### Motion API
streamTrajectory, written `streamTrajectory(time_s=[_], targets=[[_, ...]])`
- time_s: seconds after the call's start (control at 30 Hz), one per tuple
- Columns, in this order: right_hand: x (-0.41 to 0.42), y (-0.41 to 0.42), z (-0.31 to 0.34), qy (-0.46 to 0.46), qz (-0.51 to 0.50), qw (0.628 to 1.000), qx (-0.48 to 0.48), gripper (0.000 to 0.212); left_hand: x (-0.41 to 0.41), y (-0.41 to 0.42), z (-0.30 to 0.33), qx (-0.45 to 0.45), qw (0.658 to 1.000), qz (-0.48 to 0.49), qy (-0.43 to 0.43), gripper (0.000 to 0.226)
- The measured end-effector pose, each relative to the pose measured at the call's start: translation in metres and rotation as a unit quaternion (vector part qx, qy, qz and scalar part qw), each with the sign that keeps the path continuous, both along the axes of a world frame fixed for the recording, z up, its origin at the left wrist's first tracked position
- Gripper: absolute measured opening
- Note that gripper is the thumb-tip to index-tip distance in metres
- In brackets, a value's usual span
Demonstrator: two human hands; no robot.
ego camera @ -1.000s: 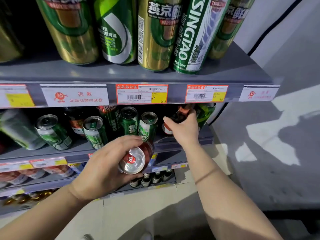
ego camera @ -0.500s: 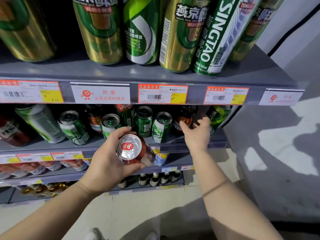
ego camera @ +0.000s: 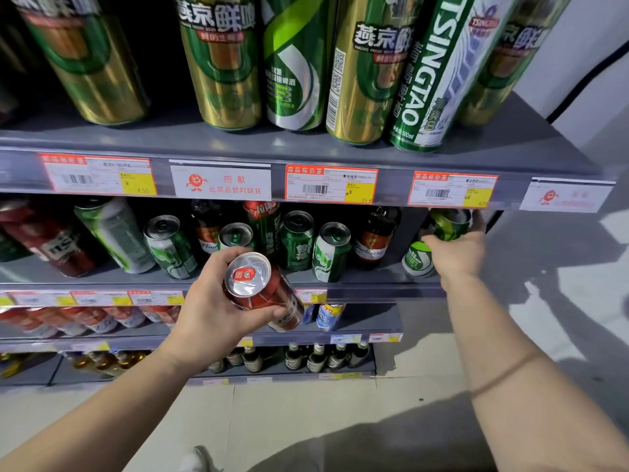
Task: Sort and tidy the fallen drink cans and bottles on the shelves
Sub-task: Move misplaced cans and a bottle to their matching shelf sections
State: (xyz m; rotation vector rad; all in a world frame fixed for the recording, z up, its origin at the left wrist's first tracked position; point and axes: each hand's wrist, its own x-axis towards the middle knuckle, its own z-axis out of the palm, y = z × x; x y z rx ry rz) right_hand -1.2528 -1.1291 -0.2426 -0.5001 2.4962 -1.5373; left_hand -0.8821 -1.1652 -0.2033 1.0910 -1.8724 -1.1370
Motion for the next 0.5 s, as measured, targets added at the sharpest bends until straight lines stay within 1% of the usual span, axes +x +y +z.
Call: streamTrajectory(time_s=[0.07,0.13,0.23,0.33,0.43,0.5], targets=[[0.009,0.009,0.003,0.019,0.007,1.000,-0.014,0.073,0.001,0.004,0.004,0.013,1.000,0.016,0.011,0.080],[0.025,0.025,0.004,0.020,0.001,0.999,-0.051,0.064,0.001,0.008,0.007,0.022,0.999,0.023,0.021,0.075],[0.061,0.055,0.018,0.038,-0.010,0.993,-0.110,0.067,0.007,0.009,0.009,0.031,0.998,0.032,0.035,0.074],[0.100,0.085,0.049,0.038,0.015,0.994,-0.099,0.064,0.016,0.006,0.007,0.047,0.998,0.023,0.044,0.071],[0.153,0.103,0.075,0.025,0.086,0.993,-0.078,0.058,0.039,-0.004,0.003,0.062,0.996,0.016,0.058,0.069],[0.194,0.098,0.083,0.013,0.128,0.990,-0.061,0.055,0.063,-0.012,0.001,0.066,0.996,0.015,0.059,0.071]])
